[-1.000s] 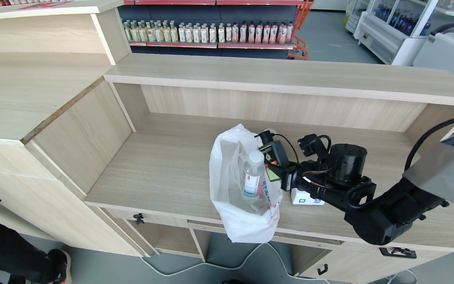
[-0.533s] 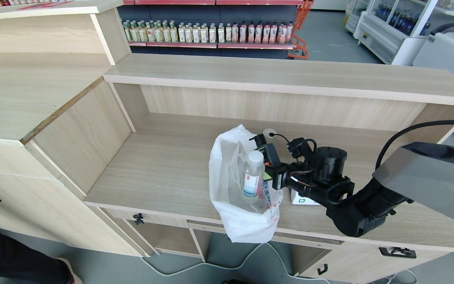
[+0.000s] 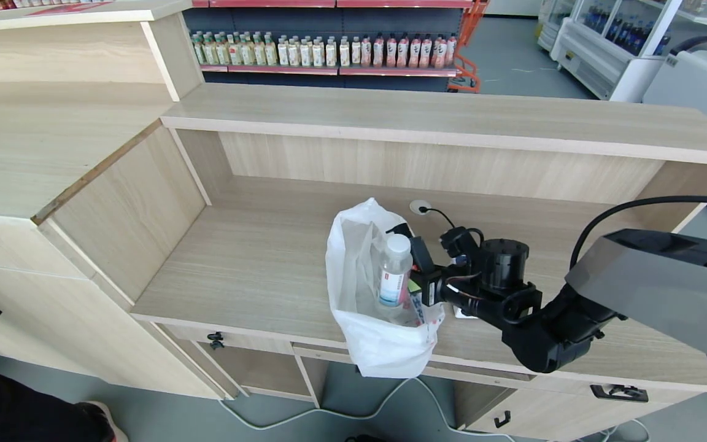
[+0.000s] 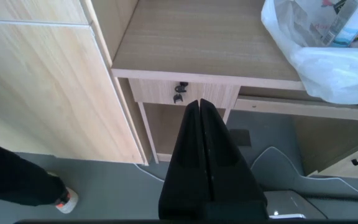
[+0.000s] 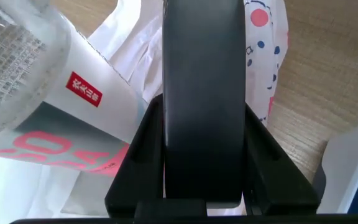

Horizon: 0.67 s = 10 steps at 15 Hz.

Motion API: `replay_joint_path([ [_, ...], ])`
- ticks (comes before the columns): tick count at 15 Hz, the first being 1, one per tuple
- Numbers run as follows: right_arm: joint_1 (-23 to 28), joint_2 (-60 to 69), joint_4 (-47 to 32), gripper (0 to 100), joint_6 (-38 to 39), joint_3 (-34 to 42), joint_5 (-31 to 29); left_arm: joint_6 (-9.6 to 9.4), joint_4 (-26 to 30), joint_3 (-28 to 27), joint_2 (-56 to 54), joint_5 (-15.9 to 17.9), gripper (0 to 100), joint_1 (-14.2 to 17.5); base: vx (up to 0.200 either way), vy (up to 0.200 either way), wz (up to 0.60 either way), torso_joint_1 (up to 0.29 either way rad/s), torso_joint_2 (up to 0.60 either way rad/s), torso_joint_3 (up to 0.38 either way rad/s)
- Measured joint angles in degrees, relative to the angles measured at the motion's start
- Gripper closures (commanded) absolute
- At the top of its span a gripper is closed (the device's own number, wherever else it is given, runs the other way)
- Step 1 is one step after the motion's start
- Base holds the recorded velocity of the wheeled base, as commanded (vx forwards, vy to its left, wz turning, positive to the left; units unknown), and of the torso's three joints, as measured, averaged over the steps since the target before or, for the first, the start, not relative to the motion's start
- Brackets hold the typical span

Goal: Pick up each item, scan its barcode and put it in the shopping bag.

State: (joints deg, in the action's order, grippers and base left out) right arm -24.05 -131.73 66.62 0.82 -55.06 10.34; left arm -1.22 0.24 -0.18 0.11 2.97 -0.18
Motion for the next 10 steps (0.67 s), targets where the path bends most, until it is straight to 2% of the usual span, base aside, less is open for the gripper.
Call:
replay_joint_path([
  [2, 0.3, 0.0, -1.4, 100, -2.0, 0.0, 0.1, 0.0, 0.0, 0.0, 0.0, 0.0, 100, 0.0, 0.0, 0.0, 0.0, 0.0, 0.0, 0.0],
  [10, 1.2, -1.0, -1.6, 100, -2.3, 0.0, 0.3, -0.01, 0.0, 0.0, 0.0, 0.0, 100, 0.0, 0.0, 0.0, 0.0, 0.0, 0.0, 0.0],
])
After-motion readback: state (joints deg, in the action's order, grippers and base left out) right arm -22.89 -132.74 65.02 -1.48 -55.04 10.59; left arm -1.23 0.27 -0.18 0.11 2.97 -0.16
